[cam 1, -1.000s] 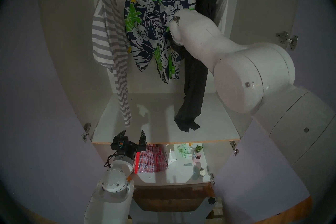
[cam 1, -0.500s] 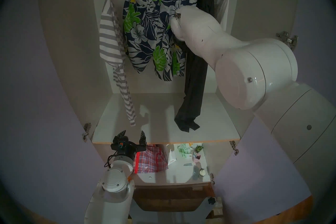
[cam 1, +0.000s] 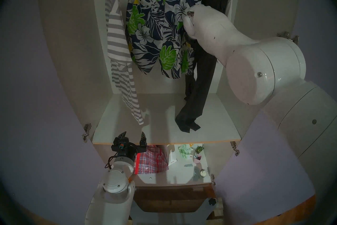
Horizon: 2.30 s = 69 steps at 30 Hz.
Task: Move and arrange clothes and pants in the wardrobe
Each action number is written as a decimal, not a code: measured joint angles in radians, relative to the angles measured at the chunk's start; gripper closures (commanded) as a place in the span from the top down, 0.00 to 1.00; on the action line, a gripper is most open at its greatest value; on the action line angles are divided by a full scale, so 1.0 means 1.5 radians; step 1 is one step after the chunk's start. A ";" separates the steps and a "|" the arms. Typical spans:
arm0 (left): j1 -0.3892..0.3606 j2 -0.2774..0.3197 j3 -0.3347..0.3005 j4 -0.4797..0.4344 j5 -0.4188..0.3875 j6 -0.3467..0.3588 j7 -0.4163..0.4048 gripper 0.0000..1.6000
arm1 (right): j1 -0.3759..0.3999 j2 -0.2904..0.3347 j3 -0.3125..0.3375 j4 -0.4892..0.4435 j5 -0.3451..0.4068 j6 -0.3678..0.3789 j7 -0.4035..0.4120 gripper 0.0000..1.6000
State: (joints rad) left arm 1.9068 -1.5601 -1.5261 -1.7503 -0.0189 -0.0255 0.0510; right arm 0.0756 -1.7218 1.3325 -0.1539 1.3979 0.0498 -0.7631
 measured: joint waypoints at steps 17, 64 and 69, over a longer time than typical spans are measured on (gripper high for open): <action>-0.005 0.000 0.001 0.013 0.000 0.000 0.007 1.00 | -0.002 0.058 0.009 0.010 -0.003 -0.010 0.002 1.00; -0.001 0.012 0.011 -0.005 -0.006 0.000 0.014 1.00 | 0.030 -0.037 -0.057 0.031 -0.011 0.334 -0.043 1.00; 0.001 0.016 0.012 -0.008 -0.011 0.000 0.014 1.00 | 0.041 -0.028 -0.025 0.035 0.004 0.432 -0.063 1.00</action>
State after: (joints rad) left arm 1.9082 -1.5357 -1.5082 -1.7629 -0.0349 -0.0258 0.0721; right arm 0.1374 -1.7644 1.2944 -0.1008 1.4033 0.6971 -0.8581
